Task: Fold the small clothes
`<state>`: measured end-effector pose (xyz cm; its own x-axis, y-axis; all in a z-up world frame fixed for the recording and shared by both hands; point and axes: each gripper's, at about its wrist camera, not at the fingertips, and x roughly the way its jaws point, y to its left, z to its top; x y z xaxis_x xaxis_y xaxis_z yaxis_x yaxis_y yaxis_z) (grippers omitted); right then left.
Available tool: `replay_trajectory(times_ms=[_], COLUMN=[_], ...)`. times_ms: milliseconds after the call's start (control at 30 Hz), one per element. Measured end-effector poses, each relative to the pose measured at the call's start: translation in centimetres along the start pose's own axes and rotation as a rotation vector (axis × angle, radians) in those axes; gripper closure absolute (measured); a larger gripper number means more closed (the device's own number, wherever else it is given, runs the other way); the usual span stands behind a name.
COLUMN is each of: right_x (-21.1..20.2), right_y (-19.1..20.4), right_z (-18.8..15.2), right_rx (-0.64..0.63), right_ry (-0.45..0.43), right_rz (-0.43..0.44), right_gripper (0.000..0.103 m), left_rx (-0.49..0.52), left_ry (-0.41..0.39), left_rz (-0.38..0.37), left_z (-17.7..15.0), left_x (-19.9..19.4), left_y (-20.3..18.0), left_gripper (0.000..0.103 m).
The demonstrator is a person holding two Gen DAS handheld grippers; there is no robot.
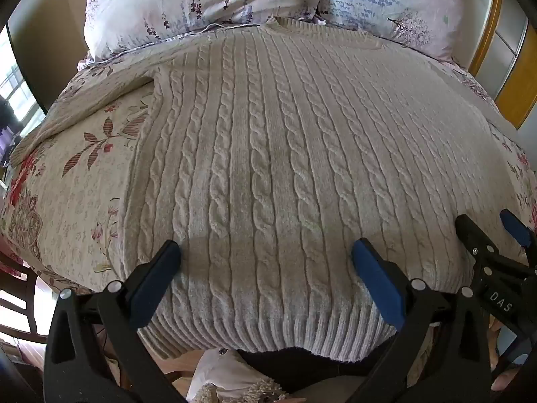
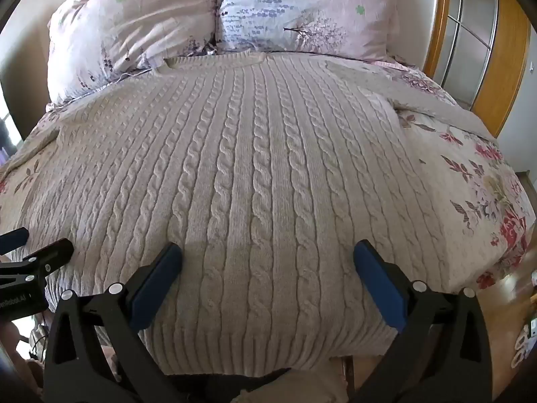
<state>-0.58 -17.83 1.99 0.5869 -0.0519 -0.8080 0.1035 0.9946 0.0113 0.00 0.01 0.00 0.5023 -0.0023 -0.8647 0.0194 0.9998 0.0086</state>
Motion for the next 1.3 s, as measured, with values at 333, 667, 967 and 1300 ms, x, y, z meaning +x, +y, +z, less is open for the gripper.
replay_trajectory(times_ms=[333, 667, 967, 1300], right_x=[0.14, -0.05, -0.14, -0.20], right_y=[0.02, -0.23, -0.11, -0.14], right_z=[0.02, -0.18, -0.03, -0.03], right_rx=[0.001, 0.002, 0.000, 0.000], right_ry=[0.006, -0.009, -0.011, -0.012], right_rz=[0.000, 0.002, 0.002, 0.002], right_gripper=[0.001, 0.001, 0.001, 0.001], left_rx=[0.001, 0.000, -0.001, -0.002], left_ry=[0.005, 0.001, -0.005, -0.009], left_rz=[0.002, 0.003, 0.004, 0.005], left_z=[0.17, 0.00, 0.11, 0.03], left_x=[-0.08, -0.05, -0.02, -0.21], left_y=[0.01, 0.03, 0.28, 0.25], left_gripper=[0.002, 0.002, 0.002, 0.002])
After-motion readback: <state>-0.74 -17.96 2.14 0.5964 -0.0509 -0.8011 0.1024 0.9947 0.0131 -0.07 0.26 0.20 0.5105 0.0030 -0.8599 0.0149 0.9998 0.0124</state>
